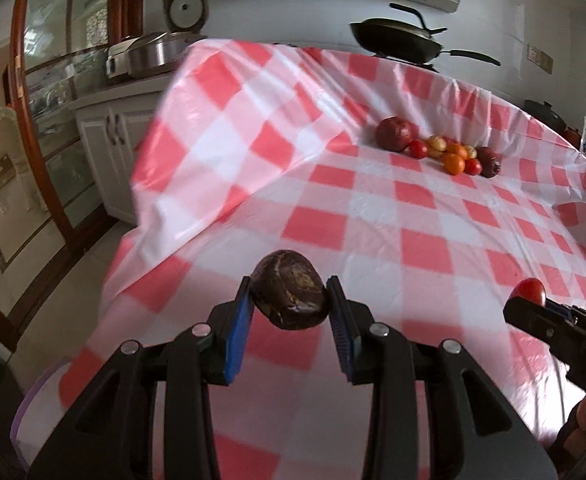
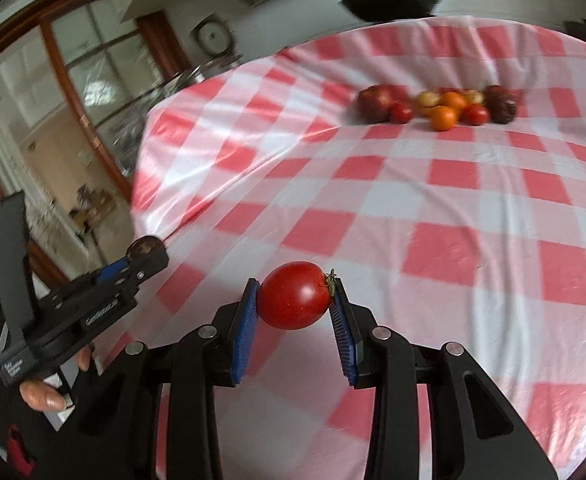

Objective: Organize fruits
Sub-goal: 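Carry the held tomato and dark fruit off the table over the white bin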

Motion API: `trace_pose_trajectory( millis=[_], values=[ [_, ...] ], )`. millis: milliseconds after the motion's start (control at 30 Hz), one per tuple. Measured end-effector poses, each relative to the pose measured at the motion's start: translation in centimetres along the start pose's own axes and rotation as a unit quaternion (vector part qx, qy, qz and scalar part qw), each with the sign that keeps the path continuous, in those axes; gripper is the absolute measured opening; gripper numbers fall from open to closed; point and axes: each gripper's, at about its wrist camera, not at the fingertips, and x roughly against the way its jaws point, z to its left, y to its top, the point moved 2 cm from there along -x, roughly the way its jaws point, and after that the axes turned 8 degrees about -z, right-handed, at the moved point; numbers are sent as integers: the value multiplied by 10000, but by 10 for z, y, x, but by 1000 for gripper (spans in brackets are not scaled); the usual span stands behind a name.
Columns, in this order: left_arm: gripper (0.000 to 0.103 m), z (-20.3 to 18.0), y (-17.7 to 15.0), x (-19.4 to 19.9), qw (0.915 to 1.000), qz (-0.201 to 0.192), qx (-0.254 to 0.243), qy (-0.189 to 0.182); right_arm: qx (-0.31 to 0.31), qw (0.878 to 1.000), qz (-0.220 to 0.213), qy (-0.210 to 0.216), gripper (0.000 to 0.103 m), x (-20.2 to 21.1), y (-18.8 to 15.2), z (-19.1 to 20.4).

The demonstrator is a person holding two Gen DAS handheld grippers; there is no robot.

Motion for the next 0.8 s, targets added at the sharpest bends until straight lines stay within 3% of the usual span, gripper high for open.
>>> trace_pose_trajectory(
  millis=[267,500,667,800],
  values=[
    [37,47,-26,19,9992,97,152,353,818,9950,268,509,36,-5,-22,66],
    [37,93,-47,42,9968,93,420,673,1496,9814,498,1099,36,-6,-46,122],
    [37,127,-59,54,9930,97,635,995,2083,9619,832,1564,36,-12,-74,168],
    [37,157,-70,66,9882,59,846,1279,2674,9346,1066,2091,36,-10,-102,210]
  ],
)
